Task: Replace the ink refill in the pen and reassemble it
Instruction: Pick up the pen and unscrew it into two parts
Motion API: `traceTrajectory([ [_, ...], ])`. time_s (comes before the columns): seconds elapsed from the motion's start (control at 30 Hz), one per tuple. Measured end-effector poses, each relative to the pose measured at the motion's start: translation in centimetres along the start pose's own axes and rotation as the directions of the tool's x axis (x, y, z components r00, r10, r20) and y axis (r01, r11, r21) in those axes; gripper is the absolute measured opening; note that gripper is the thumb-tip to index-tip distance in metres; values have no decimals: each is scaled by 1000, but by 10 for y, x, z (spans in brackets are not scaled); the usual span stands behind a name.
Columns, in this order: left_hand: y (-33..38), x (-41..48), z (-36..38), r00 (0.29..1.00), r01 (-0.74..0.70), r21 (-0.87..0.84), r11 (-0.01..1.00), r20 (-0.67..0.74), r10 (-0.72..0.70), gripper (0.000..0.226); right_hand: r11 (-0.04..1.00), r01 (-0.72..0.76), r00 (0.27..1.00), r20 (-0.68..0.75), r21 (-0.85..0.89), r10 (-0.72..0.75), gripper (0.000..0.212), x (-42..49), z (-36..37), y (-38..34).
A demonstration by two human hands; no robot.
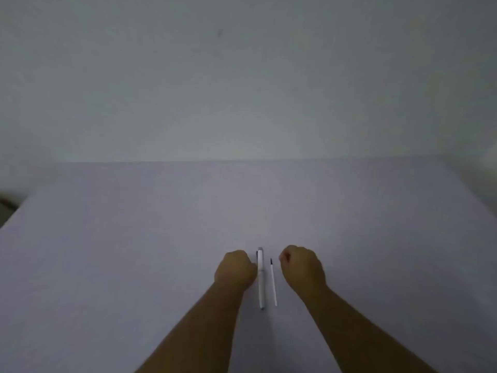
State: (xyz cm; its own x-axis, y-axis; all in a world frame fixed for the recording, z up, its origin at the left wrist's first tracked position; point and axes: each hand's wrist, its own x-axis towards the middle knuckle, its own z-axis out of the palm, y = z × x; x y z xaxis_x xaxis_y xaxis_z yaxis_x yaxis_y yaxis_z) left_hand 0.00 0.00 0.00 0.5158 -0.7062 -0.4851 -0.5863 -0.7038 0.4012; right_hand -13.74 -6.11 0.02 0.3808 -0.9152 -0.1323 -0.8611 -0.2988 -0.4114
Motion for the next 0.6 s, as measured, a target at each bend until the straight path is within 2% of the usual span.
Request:
traceTrajectory([
  [0.1, 0, -1, 17, 999, 38, -61, 997, 39, -36, 33, 1000, -9, 1000, 8, 2, 9, 28, 3, 9, 7],
  [0.33, 5, -2, 25, 995, 98, -136, 986, -2, -99, 20, 994, -13, 999, 40, 110, 9, 23, 8, 15, 7],
  [0.43, 4, -7, 19, 999, 44, -187, 981, -19, -48, 25, 966, -49, 997, 78, 252, 30, 22, 9, 13, -1],
  [0.6, 2, -19, 9, 988, -139, -263, 955, -108, 114, 14, 821, -247, 964, 219, 514, 153, 27, 13, 4, -22],
])
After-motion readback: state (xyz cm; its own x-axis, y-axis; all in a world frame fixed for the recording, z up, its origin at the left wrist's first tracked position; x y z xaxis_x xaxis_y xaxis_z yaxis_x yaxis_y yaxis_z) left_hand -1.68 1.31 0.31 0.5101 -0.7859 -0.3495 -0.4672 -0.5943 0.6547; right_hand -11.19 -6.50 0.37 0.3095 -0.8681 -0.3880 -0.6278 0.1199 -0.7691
